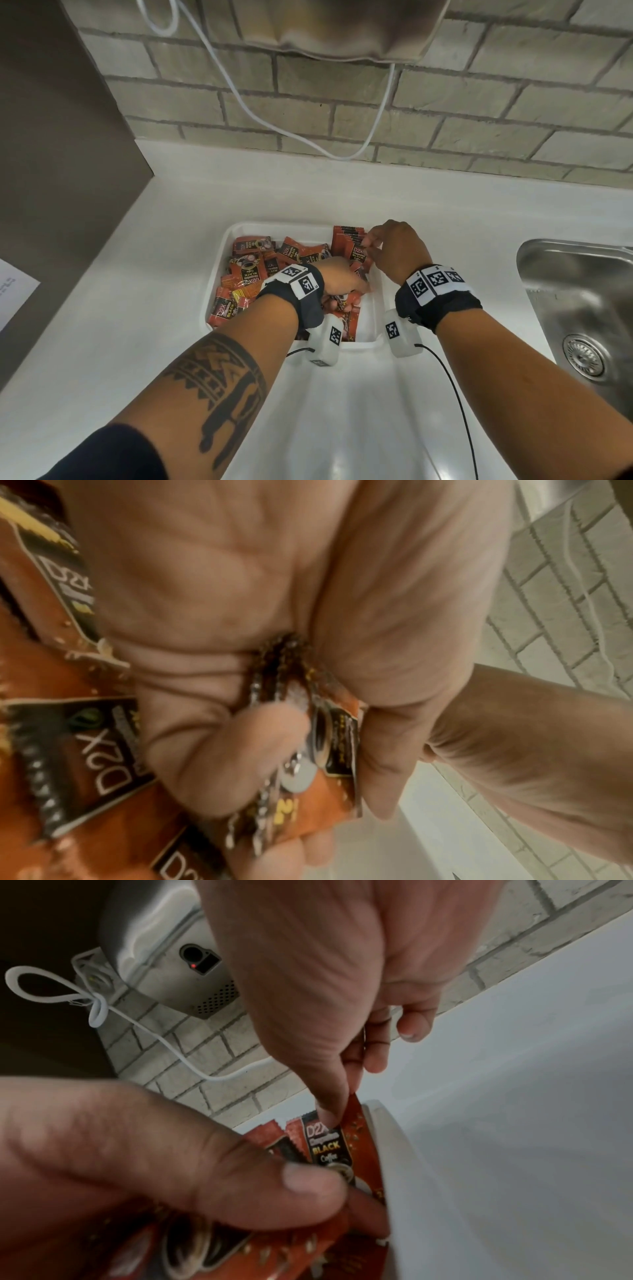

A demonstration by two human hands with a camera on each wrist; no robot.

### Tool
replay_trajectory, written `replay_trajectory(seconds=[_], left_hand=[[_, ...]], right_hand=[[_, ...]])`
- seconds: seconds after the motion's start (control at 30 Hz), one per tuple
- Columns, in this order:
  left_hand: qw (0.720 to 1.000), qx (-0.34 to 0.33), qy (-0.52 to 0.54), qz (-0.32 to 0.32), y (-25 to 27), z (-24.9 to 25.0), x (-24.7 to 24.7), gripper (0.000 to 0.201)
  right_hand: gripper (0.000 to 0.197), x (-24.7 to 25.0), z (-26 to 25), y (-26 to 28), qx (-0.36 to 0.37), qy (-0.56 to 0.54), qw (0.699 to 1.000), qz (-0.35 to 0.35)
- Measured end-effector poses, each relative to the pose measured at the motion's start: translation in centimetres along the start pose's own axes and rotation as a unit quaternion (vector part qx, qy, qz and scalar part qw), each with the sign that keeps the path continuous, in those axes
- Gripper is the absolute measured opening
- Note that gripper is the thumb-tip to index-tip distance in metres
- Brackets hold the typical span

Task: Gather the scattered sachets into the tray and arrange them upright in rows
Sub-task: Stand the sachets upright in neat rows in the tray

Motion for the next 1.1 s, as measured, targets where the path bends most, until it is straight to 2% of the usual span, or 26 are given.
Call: replay_trajectory(seconds=[0.13,0.27,0.57,0.83,1.0,1.1], left_hand=[[1.0,0.008,0.008,-0.009,-0.2,0.2,0.2,0.037],[0.995,0.021,0.094,-0.031,-0.2,0.3,0.0,0.029],[0.997,0.022,0.07,-0.02,0.3,0.4,0.5,0.032],[0.992,0.036,0.121,-0.032,0.2,0.2,0.2,0.042],[0.984,0.025,0.174,-0.034,0.8,0.1,0.3,0.022],[0.971,0.014,0.236,-0.035,1.0,-0.3,0.4,0.029]], right_hand=[[0.011,-0.4,0.0,-0.1,0.011,0.015,1.0,0.009],[0.016,-0.3,0.0,-0.3,0.009,0.018,1.0,0.023],[0.017,-0.4,0.1,-0.5,0.004,0.017,1.0,0.009],[0.019,-0.3,0.0,-0.2,0.005,0.012,1.0,0.006],[0.013,0.3,0.4,0.6,0.017,-0.03,0.999,0.039],[0.007,0.9,0.8,1.7,0.028,-0.076,0.995,0.055]])
Point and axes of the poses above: each hand's wrist, its own y-axis away from the middle knuckle, its own x-axis out of the back of the hand, z = x × y, the point moved 2 cm from there along -y, towards the middle knuckle
